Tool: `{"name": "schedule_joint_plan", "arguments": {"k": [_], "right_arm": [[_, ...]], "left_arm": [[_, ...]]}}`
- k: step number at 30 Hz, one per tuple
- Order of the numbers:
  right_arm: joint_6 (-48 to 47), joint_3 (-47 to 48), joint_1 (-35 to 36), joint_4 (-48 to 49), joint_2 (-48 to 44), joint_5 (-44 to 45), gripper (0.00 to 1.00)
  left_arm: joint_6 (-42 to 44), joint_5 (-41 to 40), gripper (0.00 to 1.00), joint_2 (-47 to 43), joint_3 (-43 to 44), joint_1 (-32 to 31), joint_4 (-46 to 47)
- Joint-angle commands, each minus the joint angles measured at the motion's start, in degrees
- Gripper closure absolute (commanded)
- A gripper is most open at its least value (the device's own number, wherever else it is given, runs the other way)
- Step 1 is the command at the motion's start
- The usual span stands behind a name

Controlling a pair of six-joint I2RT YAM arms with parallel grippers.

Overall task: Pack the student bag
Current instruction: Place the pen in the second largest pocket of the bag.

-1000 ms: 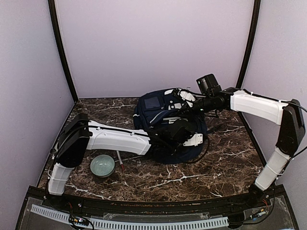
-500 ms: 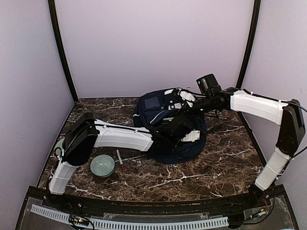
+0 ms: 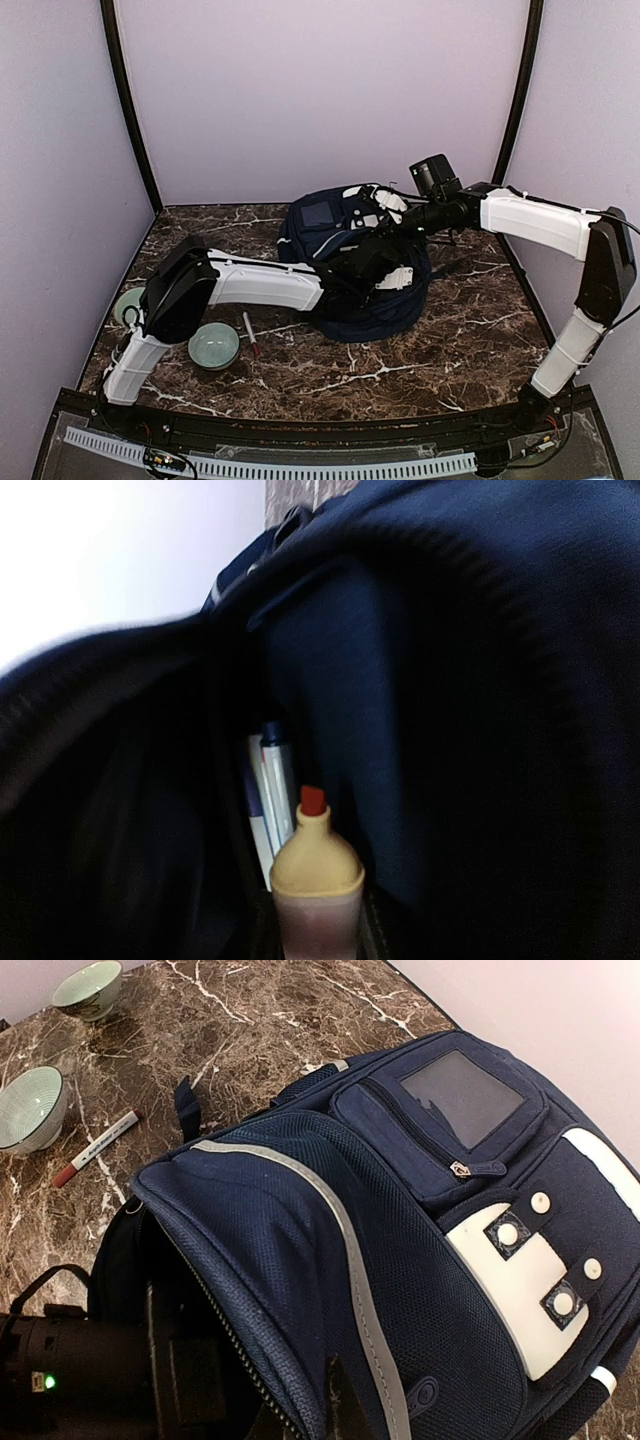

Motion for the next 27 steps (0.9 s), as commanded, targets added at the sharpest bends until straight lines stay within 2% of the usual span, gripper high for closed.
{"name": "schedule_joint_plan", "arguments": {"k": [1,7,14,17,27], "right_arm": [[1.78,1.36,0.55,2.64,-3.04,-4.07,1.0],[1.78,1.39,0.58,2.52,-3.13,-4.06,1.0],[1.69,1.32,0.59,2.65,-3.16,-3.86,1.0],[1.69,1.26,0.56,2.6,-3.16,-3.86,1.0],[1.86,1.35,0.58,2.62,-3.19,-4.03,1.0]], "left_arm": [[1.83,-2.88,0.95,1.22,1.56,2.26,2.54],[1.4,-4.06,0.82,1.12,2.1,1.98,2.35],[1.69,-3.92,0.74,-3.04,-1.18,-0.2,4.85],[0.96,-3.27,0.62,-4.79,-2.37,-1.1,4.96],[1.31,-4.54,0.54,-7.32,-3.88,-2.19,6.21]]}}
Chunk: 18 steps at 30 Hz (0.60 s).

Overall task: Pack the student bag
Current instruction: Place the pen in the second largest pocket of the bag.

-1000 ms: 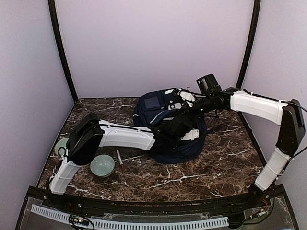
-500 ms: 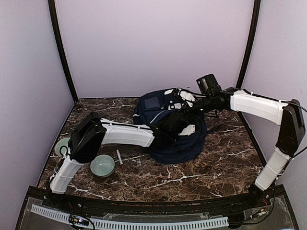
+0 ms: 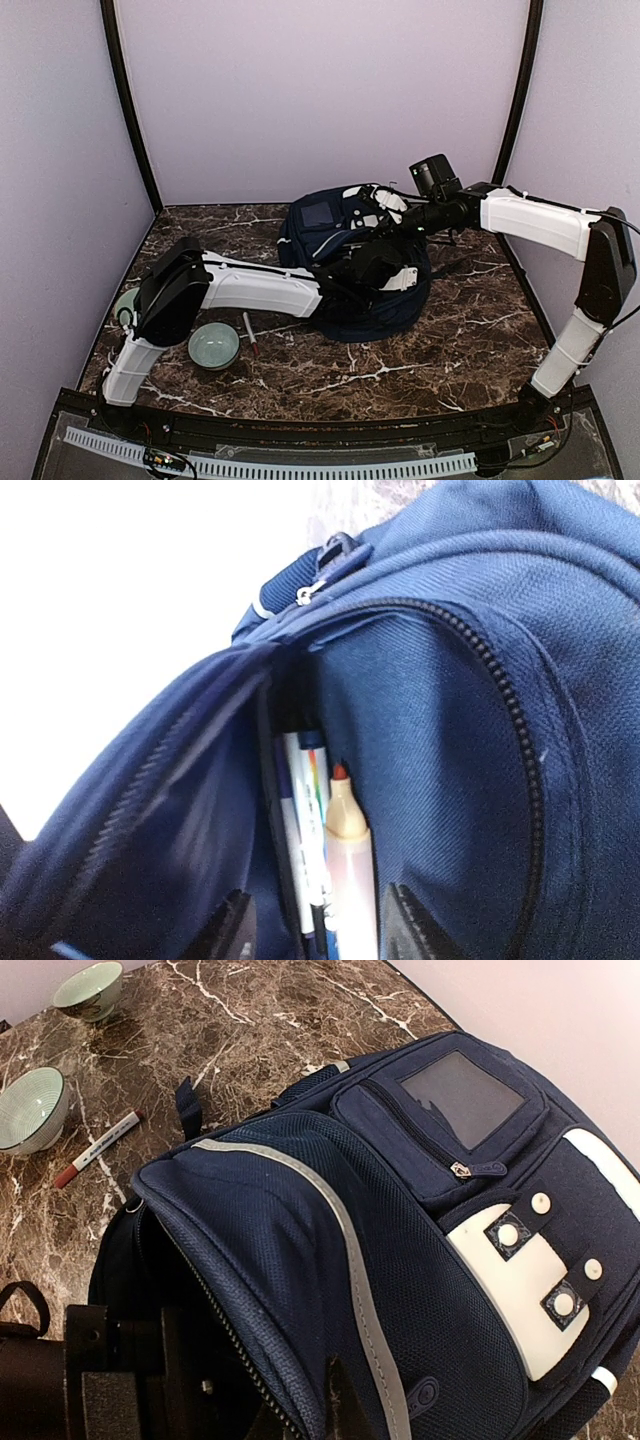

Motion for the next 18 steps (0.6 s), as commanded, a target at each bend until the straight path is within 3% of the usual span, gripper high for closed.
{"name": "schedule_joint_plan", "arguments": {"k": [1,8,13,18], "right_arm": [[1.75,1.32,0.58,2.61,-3.23,-3.89,1.0],[2.3,1.16,0.5,3.12,-3.17,-2.28,1.0],[2.51,1.22,0.4,3.05,-3.24,-2.42,1.0],[2.37,0.73,0.22,3.33,-3.16,-2.45,1.0]], "left_arm": [[-0.04,-0.92,0.52,-5.56,-1.7,-0.43,1.9],[-3.07,-1.08,0.5,-10.36,-6.11,-3.46,2.91],[-18.2,3.47,0.5,-17.24,-8.03,-7.41,-6.07],[-28.04,6.31,0.5,-25.18,-16.84,-11.5,-10.92]]}}
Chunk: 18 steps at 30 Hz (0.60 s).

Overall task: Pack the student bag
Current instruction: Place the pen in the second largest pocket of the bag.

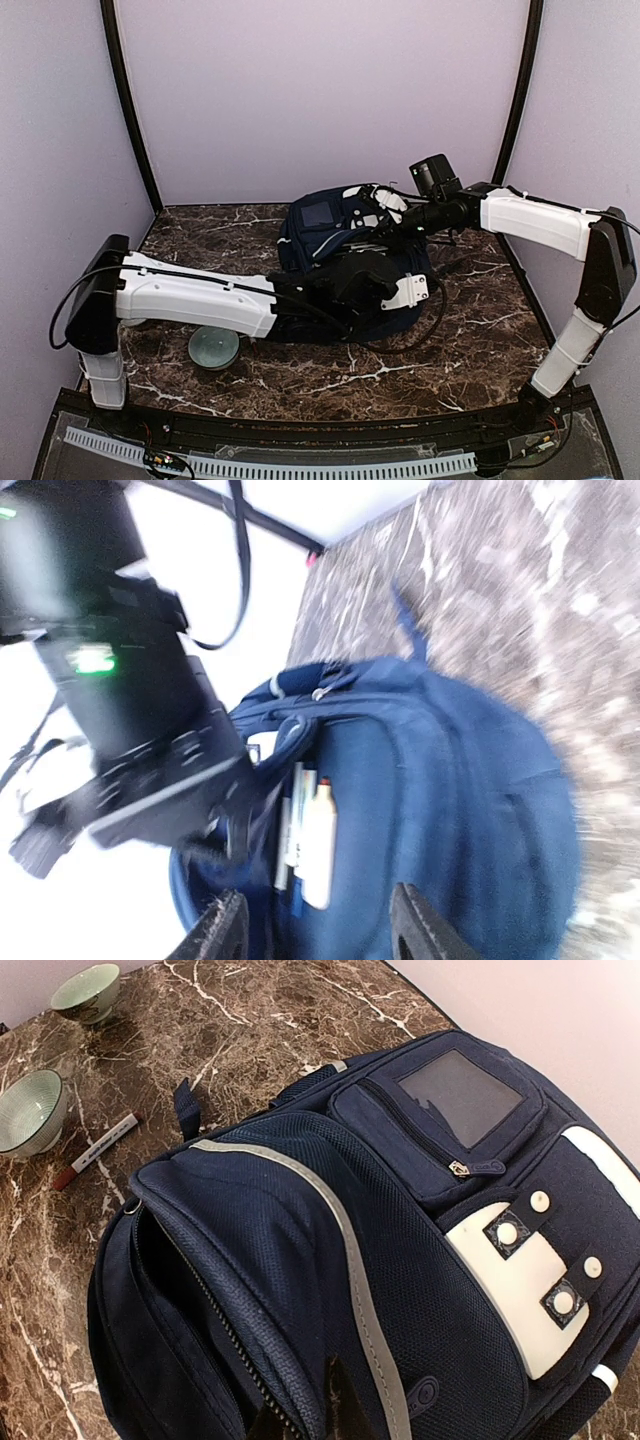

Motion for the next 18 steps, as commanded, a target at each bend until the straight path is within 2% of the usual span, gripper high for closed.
{"name": "schedule_joint_plan", "arguments": {"k": [1,5,10,15,18], "right_arm": [[1.92,0.64,0.27,3.34,-3.17,-2.78,1.0],[1.96,0.7,0.27,3.25,-3.17,-3.34,1.0],[2.11,0.84,0.26,2.95,-3.16,-4.42,1.0],[2.11,0.79,0.26,2.94,-3.16,-4.56,1.0],[2.11,0.67,0.22,2.86,-3.16,-4.51,1.0]], "left_arm": [[-13.72,1.88,0.51,-10.07,-7.79,-3.06,-6.86],[-26.77,0.75,0.54,-14.34,-13.6,-3.8,-15.41],[-44.38,1.4,0.52,-20.63,-18.55,-2.16,-22.08],[-57.84,5.52,0.55,-25.59,-20.62,4.63,-28.78],[-65.79,12.49,0.56,-28.96,-23.2,11.68,-31.05]]}}
